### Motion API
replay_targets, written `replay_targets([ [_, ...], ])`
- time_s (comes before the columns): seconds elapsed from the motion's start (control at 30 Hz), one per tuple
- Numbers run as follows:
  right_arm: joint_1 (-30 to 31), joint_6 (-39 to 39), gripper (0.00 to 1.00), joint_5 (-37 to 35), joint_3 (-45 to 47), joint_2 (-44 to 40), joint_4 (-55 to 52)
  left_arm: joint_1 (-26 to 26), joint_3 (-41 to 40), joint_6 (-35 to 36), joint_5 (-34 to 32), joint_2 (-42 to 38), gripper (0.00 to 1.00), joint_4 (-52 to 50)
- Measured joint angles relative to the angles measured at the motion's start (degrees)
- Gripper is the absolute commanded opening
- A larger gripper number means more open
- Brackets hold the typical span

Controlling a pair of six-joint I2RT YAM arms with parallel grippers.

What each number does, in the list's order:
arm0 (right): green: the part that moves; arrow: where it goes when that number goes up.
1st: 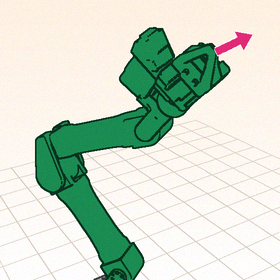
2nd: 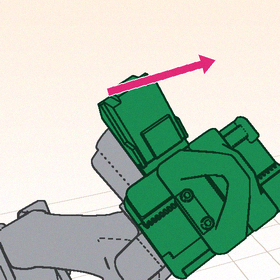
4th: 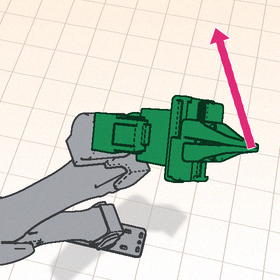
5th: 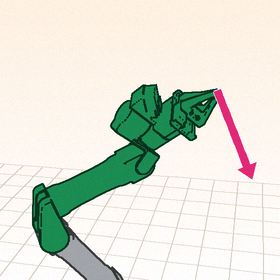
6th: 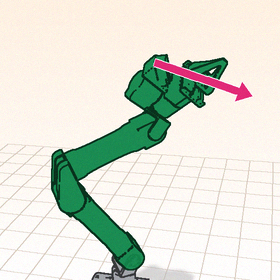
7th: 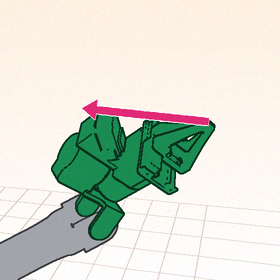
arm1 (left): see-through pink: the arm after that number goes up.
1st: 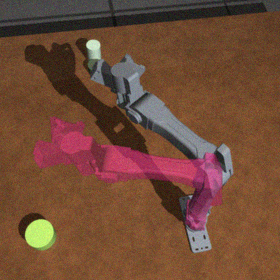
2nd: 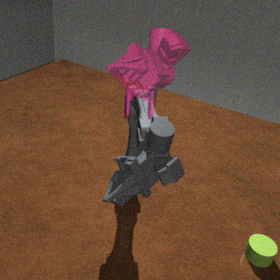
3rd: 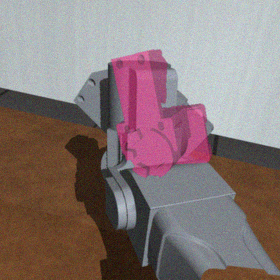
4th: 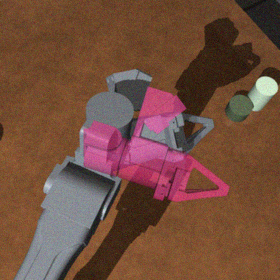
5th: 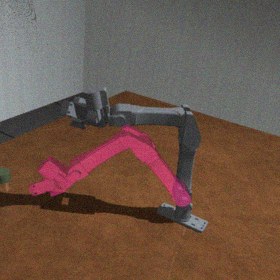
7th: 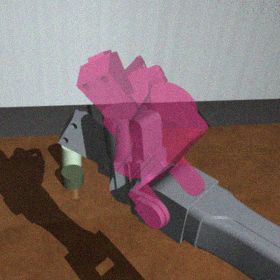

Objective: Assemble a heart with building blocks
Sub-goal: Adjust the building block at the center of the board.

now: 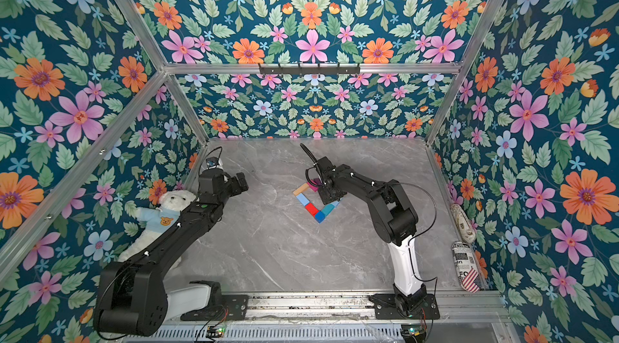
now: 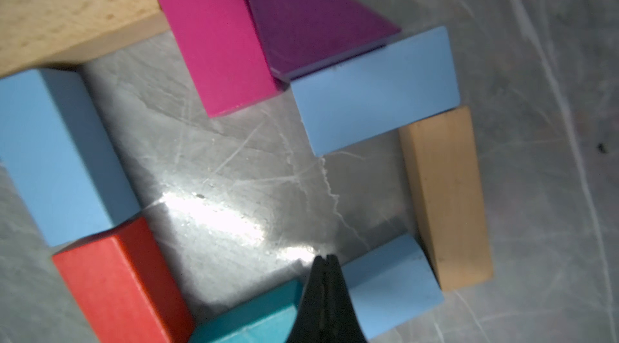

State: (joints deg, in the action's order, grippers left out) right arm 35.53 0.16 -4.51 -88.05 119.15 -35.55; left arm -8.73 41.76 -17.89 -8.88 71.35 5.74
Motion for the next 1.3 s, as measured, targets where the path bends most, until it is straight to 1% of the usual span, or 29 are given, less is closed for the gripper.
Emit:
replay_targets([
  [0.1,0.0,-0.2,0.00,0.0,-0.3,-1.5,0.7,0.0,0.0,-0.2,0.0,0.0,1.00,0.0],
  [0.33,-0.2,-0.4,0.00,-0.5,0.7,-7.9,3.2,0.0,0.0,-0.2,-0.2,0.0,1.00,0.0],
  [0.73,-0.9,-0.6,0.00,-0.2,13.4,-16.0,2.4,-0.2,0.2,-0.2,-0.2,0.7,1.00,0.0],
  [1.03,-1.0,-1.8,0.00,1.5,18.6,-15.9,3.3,-0.6,0.5,-0.2,-0.2,1.2,1.00,0.1],
  [1.3,-0.9,-2.1,0.00,2.8,19.3,-13.8,5.1,-0.6,0.3,-0.2,-0.2,0.5,1.00,0.0],
])
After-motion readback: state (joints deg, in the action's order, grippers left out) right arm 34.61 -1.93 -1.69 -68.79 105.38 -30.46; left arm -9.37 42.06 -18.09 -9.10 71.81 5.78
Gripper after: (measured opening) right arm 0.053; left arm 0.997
